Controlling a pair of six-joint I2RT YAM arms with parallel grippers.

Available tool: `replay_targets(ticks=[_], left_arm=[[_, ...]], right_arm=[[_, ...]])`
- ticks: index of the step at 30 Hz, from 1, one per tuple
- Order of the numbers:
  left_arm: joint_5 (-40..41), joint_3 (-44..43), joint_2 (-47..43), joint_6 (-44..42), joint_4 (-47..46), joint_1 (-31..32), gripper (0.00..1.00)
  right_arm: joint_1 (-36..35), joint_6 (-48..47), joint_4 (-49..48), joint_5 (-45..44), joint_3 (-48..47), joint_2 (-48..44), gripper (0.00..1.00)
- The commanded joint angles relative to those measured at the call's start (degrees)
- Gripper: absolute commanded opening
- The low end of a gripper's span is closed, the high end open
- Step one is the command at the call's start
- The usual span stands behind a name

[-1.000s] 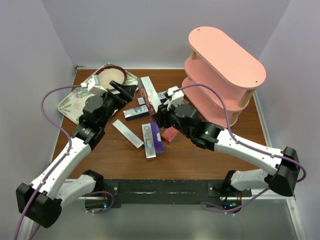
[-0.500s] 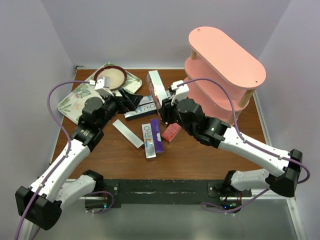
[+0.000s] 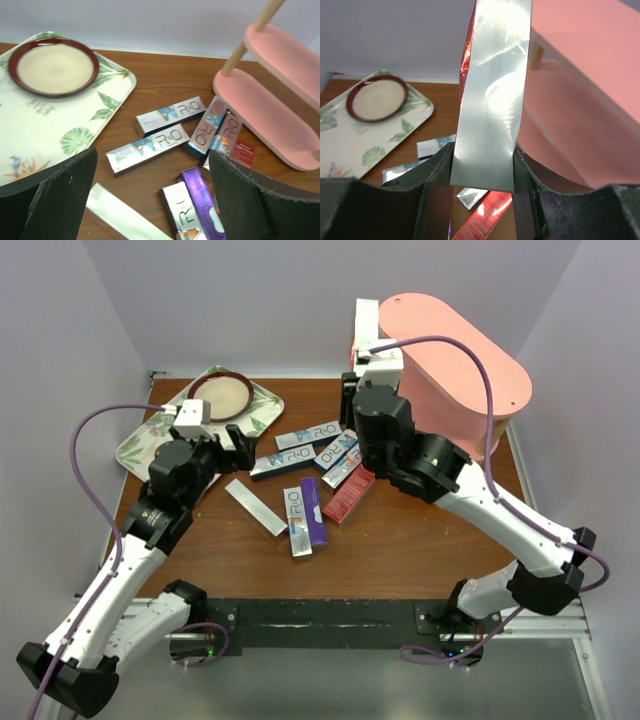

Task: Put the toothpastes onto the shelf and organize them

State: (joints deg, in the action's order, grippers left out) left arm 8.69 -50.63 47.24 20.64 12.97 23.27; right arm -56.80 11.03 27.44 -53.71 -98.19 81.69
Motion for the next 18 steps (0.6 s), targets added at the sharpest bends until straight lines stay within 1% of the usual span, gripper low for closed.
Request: replay_targets(ticks=[1,5,6,8,9,12,15,18], left_arm=[[7.8,3.2,-1.5,-5.2,0.7,-0.2,0.98],[7.9,5.2,-2.6,-5.4,0.4,-0.4,0.99],[8.2,5.4,-2.8,-5.4,0.6,-0.4,0.98],[8.0,6.1,-3.2,-5.4,0.5,-0.4,0.98],[7.2,6.2,-3.4,-5.4,0.5,-0.4,0.98],[6.0,6.6,-3.6,-5.1,0.4,-0.5,0.98],[5.4,6.7,-3.5,-5.0,0.5,-0.6,0.99],[4.8,6.9,-3.5,-4.8,0.6,-0.7,0.99]], right_arm=[[3.3,-4.6,0.6,-11.1,-8.1,3.6,0.19],[8.4,-1.5,7.8,-8.5,-16.9,9.9,0.19],[10.1,-0.2,9.0,-7.8,-20.5,11.1,0.19],[11.7,0.8,13.0,-5.5,-24.3,14.7,0.21],[13.1,1.8,14.2,-5.0,-28.4,16.0,0.21],[15.3,2.8,17.4,-3.9,-34.4,20.1,0.22],[17.8,4.5,20.2,-1.9,-38.8,22.8,0.23],[19.3,5.1,20.5,-0.7,-40.0,23.6,0.24]])
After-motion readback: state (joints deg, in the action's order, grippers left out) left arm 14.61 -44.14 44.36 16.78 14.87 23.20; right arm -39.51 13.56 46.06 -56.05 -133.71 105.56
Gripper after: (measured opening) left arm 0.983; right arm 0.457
